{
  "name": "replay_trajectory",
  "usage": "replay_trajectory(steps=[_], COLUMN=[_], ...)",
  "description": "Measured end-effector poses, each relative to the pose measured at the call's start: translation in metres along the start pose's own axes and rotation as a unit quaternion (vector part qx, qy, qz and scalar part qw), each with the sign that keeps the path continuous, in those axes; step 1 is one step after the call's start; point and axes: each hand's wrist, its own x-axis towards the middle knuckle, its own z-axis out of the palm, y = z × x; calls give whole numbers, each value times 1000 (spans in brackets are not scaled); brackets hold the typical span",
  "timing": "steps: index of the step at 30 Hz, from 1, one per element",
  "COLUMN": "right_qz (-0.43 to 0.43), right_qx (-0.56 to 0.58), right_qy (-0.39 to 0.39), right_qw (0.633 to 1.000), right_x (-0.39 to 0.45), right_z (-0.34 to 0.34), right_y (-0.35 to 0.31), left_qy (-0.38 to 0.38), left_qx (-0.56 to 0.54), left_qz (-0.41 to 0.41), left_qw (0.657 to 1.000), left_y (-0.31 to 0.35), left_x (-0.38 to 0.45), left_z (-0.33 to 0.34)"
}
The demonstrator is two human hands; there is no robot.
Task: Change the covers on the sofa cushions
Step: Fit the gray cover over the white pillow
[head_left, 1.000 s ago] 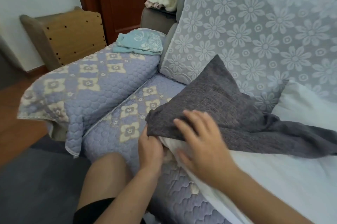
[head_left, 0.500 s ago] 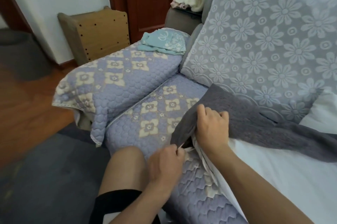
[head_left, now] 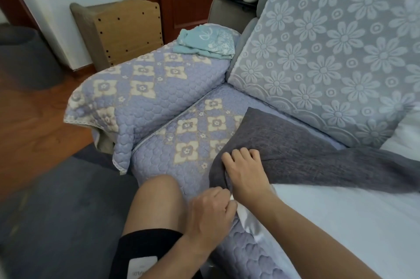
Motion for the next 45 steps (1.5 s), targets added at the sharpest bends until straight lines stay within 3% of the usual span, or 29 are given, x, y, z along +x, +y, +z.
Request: replay_trajectory(steps=[2, 4, 6, 7, 8, 10, 14, 16, 19, 21, 24, 27, 31, 36, 39, 41, 45], right_qz=[41, 27, -7, -24, -43, -74, -61, -10, 129, 172, 17, -88, -90, -145, -55, 2, -36], right_qx=[8, 30, 63, 74, 83, 96, 118, 112, 94, 75, 43, 17, 60, 75, 36, 31, 10], right_qy=[-2, 6, 22, 35, 43, 51, 93, 157, 238, 259, 222, 207, 271, 305, 280, 241, 191], right_qw=[999, 999, 998, 996, 995, 991, 987, 981, 958, 948, 974, 974, 956, 938, 958, 970, 981], right_x=[-2, -5, -12, -16, -20, -31, -37, -32, -22, -20, -29, -41, -41, -54, -54, -66, -110], right_z=[4, 8, 9, 10, 11, 12, 6, -1, -15, -20, -12, -10, -19, -34, -37, -34, -36], right_y=[-2, 0, 5, 7, 10, 14, 18, 28, 64, 85, 87, 81, 72, 50, 84, 115, 139], left_qy=[-13, -73, -86, -70, -48, -70, -244, -284, -286, -270, -263, -263, -246, -382, -482, -499, -472], left_qx=[-13, -50, -136, -210, -294, -424, -491, -515, -488, -500, -544, -521, -508, -375, -349, -361, -348], left_qz=[47, 58, -57, -168, -285, -449, -511, -510, -469, -476, -479, -483, -437, -319, -323, -311, -176], left_qw=[999, 994, 985, 961, 911, 783, 662, 628, 678, 671, 637, 652, 700, 782, 736, 724, 791], left_y=[-7, -19, -40, -49, -60, -73, -63, -63, -66, -67, -66, -53, -38, -38, -55, -54, -69], left_x=[0, -2, -1, 4, 14, 33, 56, 63, 75, 82, 91, 103, 126, 152, 159, 149, 131], left_z=[0, 1, 4, 2, 3, 9, 6, -1, -6, -8, -10, -3, 13, 20, 18, 12, -30])
